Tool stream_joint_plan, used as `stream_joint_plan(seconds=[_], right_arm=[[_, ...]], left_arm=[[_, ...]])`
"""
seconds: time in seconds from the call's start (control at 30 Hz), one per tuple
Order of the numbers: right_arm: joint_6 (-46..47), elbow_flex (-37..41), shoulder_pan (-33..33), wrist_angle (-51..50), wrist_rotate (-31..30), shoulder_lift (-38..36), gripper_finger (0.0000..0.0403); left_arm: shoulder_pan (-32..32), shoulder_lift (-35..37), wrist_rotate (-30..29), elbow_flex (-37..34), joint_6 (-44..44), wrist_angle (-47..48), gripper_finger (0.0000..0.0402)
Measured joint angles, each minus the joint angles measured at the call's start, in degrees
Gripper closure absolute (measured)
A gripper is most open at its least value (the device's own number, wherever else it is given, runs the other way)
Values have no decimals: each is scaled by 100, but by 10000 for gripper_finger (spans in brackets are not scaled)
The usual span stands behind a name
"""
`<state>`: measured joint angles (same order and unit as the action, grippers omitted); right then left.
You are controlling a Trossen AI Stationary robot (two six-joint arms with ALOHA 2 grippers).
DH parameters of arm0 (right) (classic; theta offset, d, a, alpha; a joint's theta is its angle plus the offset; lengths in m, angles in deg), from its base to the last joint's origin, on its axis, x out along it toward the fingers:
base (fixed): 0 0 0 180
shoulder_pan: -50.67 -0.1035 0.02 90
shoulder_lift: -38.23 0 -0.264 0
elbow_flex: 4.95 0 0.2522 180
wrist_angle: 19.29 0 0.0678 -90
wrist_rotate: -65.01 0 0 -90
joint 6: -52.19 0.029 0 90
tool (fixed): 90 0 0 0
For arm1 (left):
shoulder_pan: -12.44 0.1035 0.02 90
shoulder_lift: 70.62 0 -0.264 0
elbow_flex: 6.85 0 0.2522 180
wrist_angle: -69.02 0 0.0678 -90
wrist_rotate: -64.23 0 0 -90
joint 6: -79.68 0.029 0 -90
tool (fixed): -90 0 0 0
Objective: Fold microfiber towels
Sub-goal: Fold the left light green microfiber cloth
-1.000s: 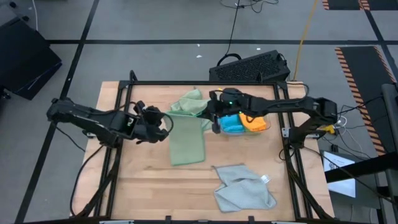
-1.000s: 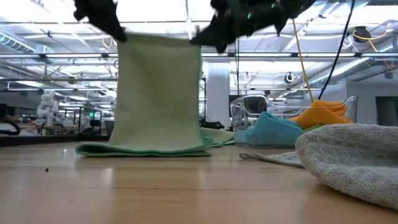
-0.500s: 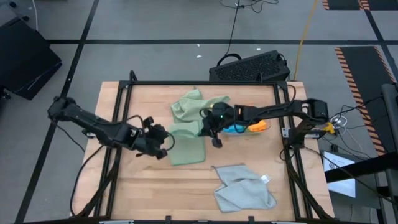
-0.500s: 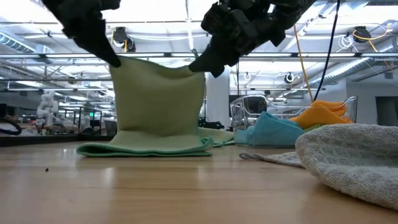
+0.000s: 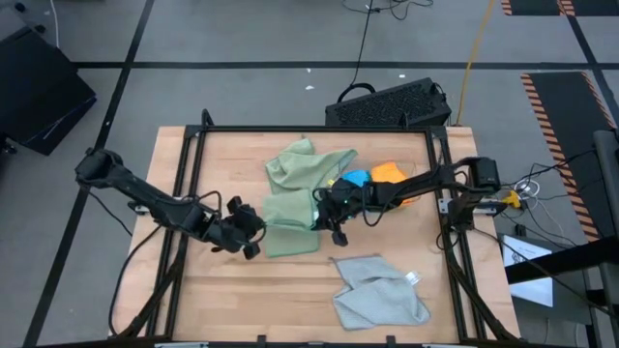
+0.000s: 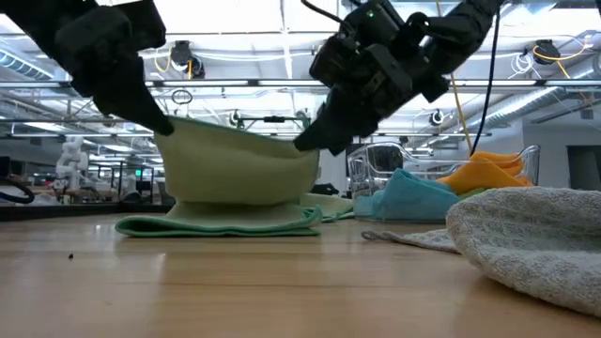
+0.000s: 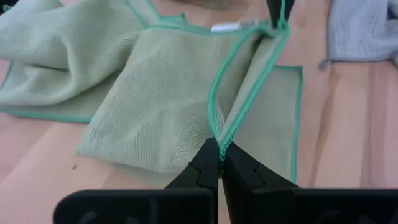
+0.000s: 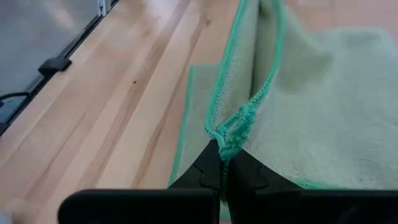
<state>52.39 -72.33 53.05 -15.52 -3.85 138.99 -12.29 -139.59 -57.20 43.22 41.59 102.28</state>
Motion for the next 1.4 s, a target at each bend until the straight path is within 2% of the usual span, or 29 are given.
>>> stream_joint_plan(seconds=[0.17, 0.27, 0.47, 0.57, 0.8, 0.97, 1.03, 1.17, 1.27, 1.4], right_arm=[[52, 3, -101, 452, -3, 415, 402], [90, 5, -117, 452, -10, 556, 399], [103, 12, -157, 120, 192, 574, 381], [83, 12, -219, 24, 204, 578, 350], [322, 12, -363, 102, 177, 566, 233], [452, 12, -325, -423, 544, 232, 187], [356, 12, -287, -742, 524, 11, 181], [-32, 10, -278, -982, -15, -332, 185], [-121, 10, -314, -809, -505, -328, 198], [102, 10, -462, -119, -787, 14, 224]], left_arm=[[-53, -2, 56, -236, -97, -47, 397], [-49, -4, 270, -459, -320, -419, 395], [-61, -4, 598, -812, -405, -1355, 357], [-103, -4, 622, -830, -429, -1327, 332], [-130, -4, 434, -830, -339, -1285, 268], [-133, 7, 419, -830, -234, -1343, 249], [-160, 13, 419, -830, -205, -1537, 249], [-265, 13, 337, -826, 15, -1977, 259], [-372, -80, -127, -824, 166, -2274, 270], [-432, -511, -633, -824, 178, -2662, 282]])
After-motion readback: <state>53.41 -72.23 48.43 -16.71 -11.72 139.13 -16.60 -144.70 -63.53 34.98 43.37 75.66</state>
